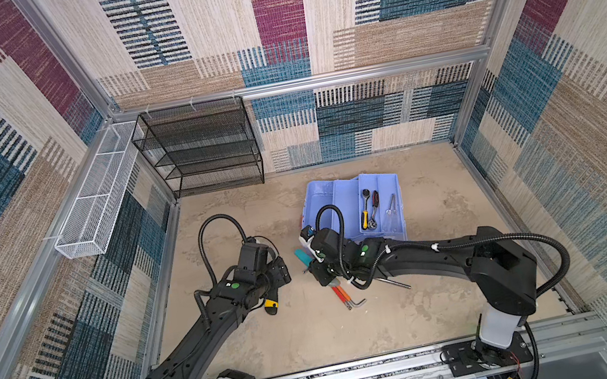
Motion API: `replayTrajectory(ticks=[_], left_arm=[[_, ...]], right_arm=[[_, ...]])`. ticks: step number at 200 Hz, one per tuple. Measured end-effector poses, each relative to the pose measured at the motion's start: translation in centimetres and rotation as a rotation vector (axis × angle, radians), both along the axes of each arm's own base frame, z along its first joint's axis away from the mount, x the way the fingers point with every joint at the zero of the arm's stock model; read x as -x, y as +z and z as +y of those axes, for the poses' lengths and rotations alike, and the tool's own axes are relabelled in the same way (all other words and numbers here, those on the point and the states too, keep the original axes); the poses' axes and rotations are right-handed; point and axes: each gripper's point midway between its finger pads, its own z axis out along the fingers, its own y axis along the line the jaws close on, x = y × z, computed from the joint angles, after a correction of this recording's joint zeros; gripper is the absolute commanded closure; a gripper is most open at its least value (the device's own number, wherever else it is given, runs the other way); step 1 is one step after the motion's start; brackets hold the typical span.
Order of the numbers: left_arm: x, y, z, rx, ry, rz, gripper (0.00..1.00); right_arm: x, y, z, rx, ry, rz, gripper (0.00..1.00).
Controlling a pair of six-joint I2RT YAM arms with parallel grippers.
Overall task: Pack the tool kit
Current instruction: 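Lift the teal knife with the right gripper toward the tray while the left arm rises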
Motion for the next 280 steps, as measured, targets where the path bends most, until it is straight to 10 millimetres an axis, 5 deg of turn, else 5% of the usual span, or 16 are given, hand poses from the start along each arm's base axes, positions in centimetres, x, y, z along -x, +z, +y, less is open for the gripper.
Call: replayTrajectory(ticks=[99,142,183,219,280], left_arm=[[-9.6,1.2,-6.3,0.029,-0.192,-0.002,0.33],[-12.8,0.3,-8.2,0.015,-0.254,0.012,0.41],[-14.1,-1.6,-9.4,0.014,-0.299,0.069,0.53],[-13.6,-2.7,-9.5,0.015,-0.306,0.114,0.7],[-11.8,-3.1,-10.3,0.036,-0.339,0.137,0.83]], right_arm=[[-4.2,5.0,-7.8,-0.069,-0.169,-0.087,0.82],[-6.0,5.2,-10.1,-0.068,-0.224,-0.096,0.82],[-8.0,6.2,-11.1,-0.081,-0.265,-0.109,0.81],[-9.3,6.6,-10.8,-0.084,-0.281,-0.118,0.81],[-10.8,5.6,-12.4,-0.063,-0.327,-0.104,0.8]])
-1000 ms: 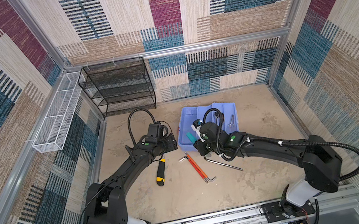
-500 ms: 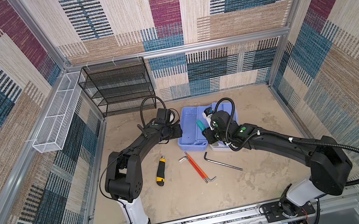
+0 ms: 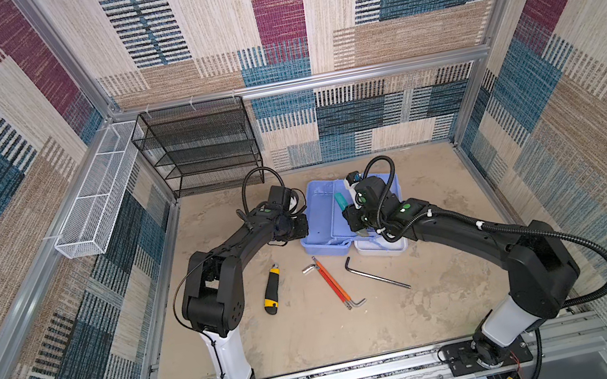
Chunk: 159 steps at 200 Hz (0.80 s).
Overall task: Pack the tool kit
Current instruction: 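Lift the teal knife with the right gripper toward the tray while the left arm rises, then lower the teal knife into the tray's middle compartment and open the right gripper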
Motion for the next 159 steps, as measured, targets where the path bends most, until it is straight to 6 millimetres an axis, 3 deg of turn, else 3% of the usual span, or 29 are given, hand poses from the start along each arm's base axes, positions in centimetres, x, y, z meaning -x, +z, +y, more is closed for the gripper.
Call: replayTrajectory(ticks=[127,159], left_arm=[[4.7,-0.3,-5.8,0.11,-0.048,0.045,0.82],[5.2,-0.5,-6.5,0.133,-0.049,0.054,0.8]], right_arm=[[-2.3,-0.7,-4.1,0.018,-0.093,0.013,0.8],[-2.6,-1.3,-4.9,0.031,-0.111,0.027,0.8]])
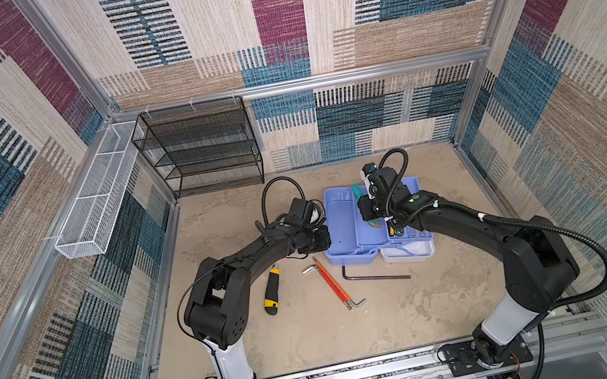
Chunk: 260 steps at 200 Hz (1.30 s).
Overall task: Pack the tool kit
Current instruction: 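Lower the teal knife into the tray's middle compartment and open the right gripper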
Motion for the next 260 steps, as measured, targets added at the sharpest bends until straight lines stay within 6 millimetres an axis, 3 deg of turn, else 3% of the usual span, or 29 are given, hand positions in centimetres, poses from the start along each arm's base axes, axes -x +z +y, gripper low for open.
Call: replayTrajectory(ticks=[48,89,121,199,230,260], left_arm=[[-0.1,0.4,-0.1,0.009,0.005,-0.002,0.73],[-0.2,2.4,-0.1,0.031,0.008,-0.042,0.61],[-0.3,4.0,-0.2,0.05,0.001,-0.081,0.59],[0.3,4.7,0.8,0.03,-0.003,-0.114,0.57],[1.0,3.9,1.7,0.018,0.0,-0.097,0.57],[1.8,3.3,2.5,0.018,-0.004,-0.074,0.57]], right_arm=[[0.0,-0.3,-0.7,0.017,-0.021,0.009,0.8],[-0.1,-1.6,-1.2,0.023,-0.067,0.046,0.81],[0.2,-2.6,-1.4,0.016,-0.096,0.086,0.81],[-0.4,-4.0,-1.1,-0.014,-0.18,0.153,0.81],[-0.3,-5.3,-1.3,0.015,-0.235,0.2,0.78],[-0.1,-6.2,-1.7,0.058,-0.29,0.232,0.66]])
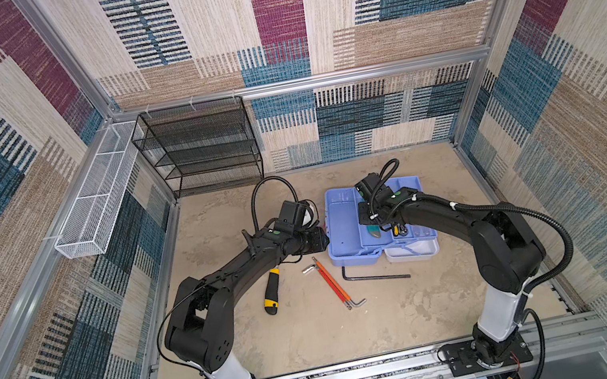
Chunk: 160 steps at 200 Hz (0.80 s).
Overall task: Pack the tool kit
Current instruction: 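Lower the teal knife into the tray's middle compartment and open the right gripper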
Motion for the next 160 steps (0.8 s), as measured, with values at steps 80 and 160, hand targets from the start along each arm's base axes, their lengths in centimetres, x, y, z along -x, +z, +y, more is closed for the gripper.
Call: replayTrajectory(ticks=[80,160], left_arm=[[0.4,0.8,0.6,0.023,-0.004,0.004,0.57],[0.9,0.4,3.0,0.003,0.04,0.032,0.57]], right_arm=[[0.6,2.5,0.8,0.021,-0.036,-0.007,0.47],[2.0,3.4,2.0,-0.037,0.018,-0.013,0.79]])
